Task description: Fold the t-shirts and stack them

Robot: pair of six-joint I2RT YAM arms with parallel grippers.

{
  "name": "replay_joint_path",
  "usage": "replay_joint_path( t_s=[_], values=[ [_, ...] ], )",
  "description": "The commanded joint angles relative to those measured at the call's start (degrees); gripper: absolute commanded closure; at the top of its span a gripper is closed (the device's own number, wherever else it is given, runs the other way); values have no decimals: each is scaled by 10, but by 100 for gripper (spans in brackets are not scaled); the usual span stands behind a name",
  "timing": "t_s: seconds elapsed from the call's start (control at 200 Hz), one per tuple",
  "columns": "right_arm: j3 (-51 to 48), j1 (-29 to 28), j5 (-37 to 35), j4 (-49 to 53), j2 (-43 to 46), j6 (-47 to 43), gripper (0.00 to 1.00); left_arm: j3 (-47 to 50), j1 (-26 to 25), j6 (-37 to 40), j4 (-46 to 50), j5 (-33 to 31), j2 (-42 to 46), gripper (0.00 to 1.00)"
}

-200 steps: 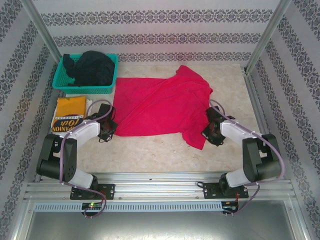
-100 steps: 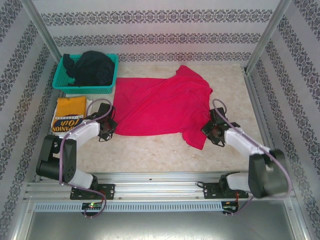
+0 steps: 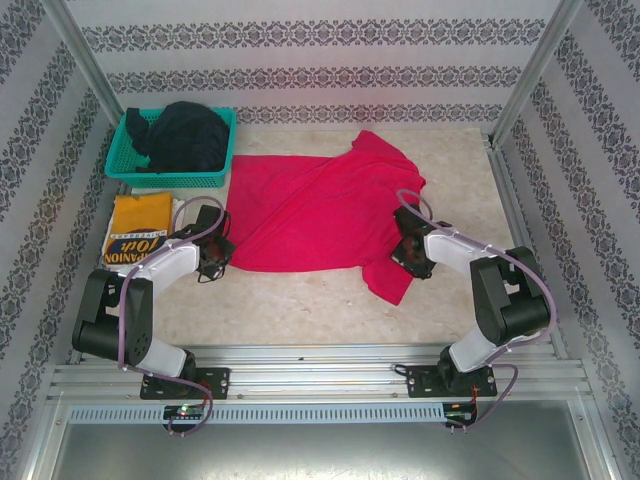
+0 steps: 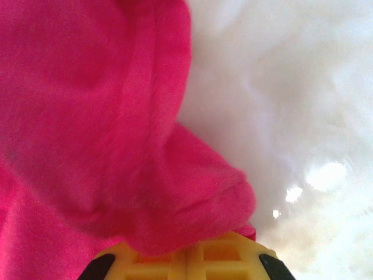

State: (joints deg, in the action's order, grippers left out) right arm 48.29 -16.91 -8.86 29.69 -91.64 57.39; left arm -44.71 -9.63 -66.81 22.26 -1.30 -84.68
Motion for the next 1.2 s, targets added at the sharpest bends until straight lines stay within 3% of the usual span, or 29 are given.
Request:
replay_joint_path(
  t_s=[0.0, 0.23, 0.41, 0.555, 0.684, 0.774, 0.819, 0.879, 0.954, 1.094, 1.199],
  values=[
    [-4, -33, -50, 102, 12, 16, 100, 5, 7, 10, -17, -10, 12, 100],
    [-78, -62, -40, 153, 91, 65, 100, -1, 11, 21, -17, -9, 13, 100],
    [-97, -61, -16, 132, 150, 45, 100, -8, 13, 28, -15, -9, 13, 100],
    [-104, -54, 7, 32, 213, -3, 98, -8, 13, 29, -8, -12, 15, 100],
    [-126, -19, 113, -121, 207, -35, 97, -5, 13, 27, -7, -15, 21, 100],
    [-105, -5, 101, -90, 178, -7, 99, -6, 13, 29, -1, -15, 26, 100],
    [-97, -5, 71, -62, 178, -6, 92, -6, 13, 29, 1, -17, 32, 100],
    [-99, 1, 34, -37, 191, -9, 75, -4, 13, 30, 2, -19, 38, 100],
    [-116, 25, 30, -38, 212, -33, 63, -1, 13, 29, 3, -21, 41, 100],
    [-153, 72, 78, -74, 227, -75, 58, 0, 14, 29, 2, -23, 39, 100],
    [-150, 79, 112, -96, 197, -93, 59, -2, 14, 29, 0, -22, 37, 100]
  ],
)
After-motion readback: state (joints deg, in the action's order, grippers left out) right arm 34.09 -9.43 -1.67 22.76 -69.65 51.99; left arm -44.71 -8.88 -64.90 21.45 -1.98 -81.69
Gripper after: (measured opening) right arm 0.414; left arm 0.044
